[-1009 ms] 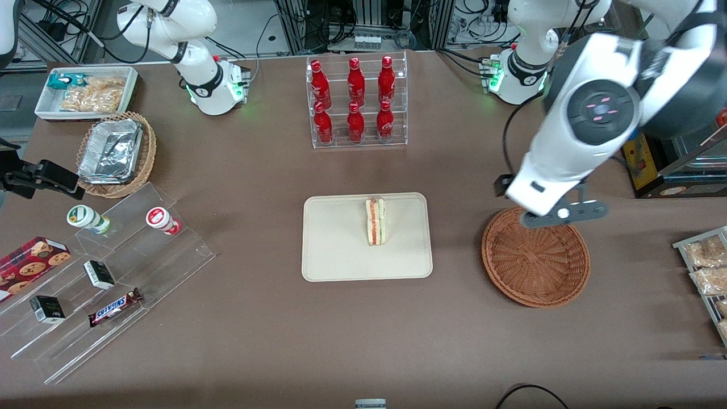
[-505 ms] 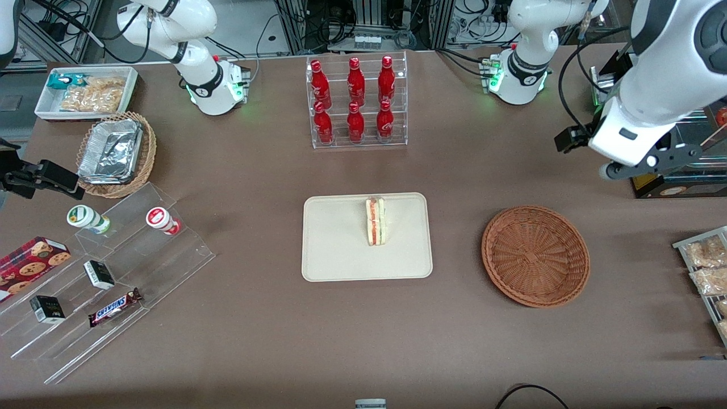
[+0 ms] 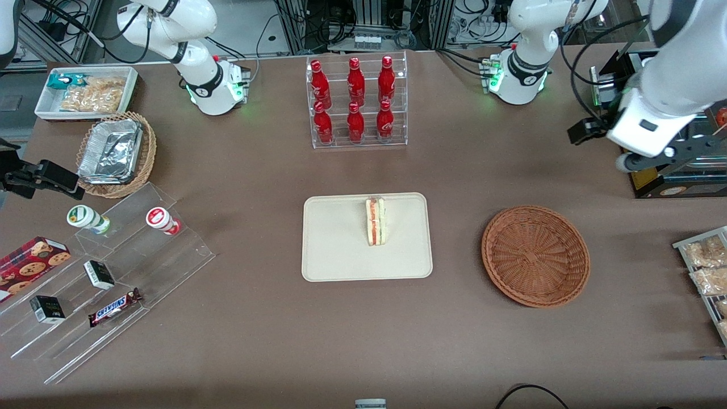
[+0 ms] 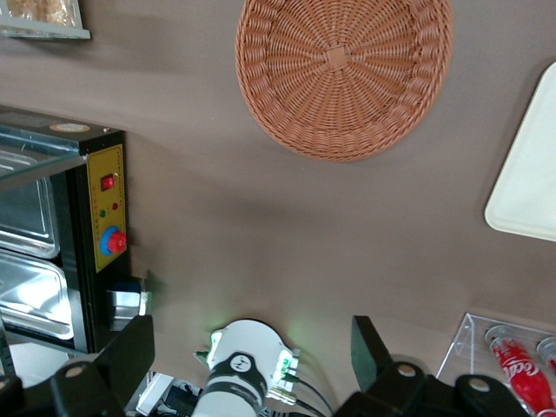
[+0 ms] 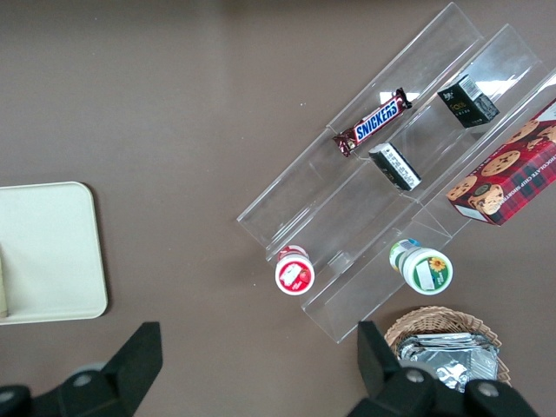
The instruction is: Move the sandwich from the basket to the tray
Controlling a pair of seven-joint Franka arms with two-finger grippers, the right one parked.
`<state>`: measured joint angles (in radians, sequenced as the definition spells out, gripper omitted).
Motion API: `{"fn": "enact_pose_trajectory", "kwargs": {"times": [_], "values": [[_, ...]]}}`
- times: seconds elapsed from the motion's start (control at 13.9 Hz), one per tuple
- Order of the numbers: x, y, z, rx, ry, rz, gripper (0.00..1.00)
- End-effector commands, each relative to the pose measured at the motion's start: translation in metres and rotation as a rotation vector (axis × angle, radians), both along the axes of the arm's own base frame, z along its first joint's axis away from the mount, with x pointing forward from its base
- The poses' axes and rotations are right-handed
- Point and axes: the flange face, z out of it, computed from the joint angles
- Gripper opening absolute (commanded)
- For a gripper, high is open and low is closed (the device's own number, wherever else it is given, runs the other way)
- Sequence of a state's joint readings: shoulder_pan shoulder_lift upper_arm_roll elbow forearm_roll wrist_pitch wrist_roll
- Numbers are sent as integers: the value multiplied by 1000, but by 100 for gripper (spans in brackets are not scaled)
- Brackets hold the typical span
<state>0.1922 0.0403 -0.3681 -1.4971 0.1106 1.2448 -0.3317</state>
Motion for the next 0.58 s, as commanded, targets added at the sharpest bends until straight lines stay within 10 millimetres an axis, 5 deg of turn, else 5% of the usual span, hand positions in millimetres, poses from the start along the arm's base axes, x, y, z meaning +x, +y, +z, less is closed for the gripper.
{"fn": "enact_pose_trajectory", "kwargs": {"times": [0.0, 0.5], "values": [[-13, 3, 18, -28, -38, -53, 100], [-13, -23, 19, -61, -35, -124, 100]]}}
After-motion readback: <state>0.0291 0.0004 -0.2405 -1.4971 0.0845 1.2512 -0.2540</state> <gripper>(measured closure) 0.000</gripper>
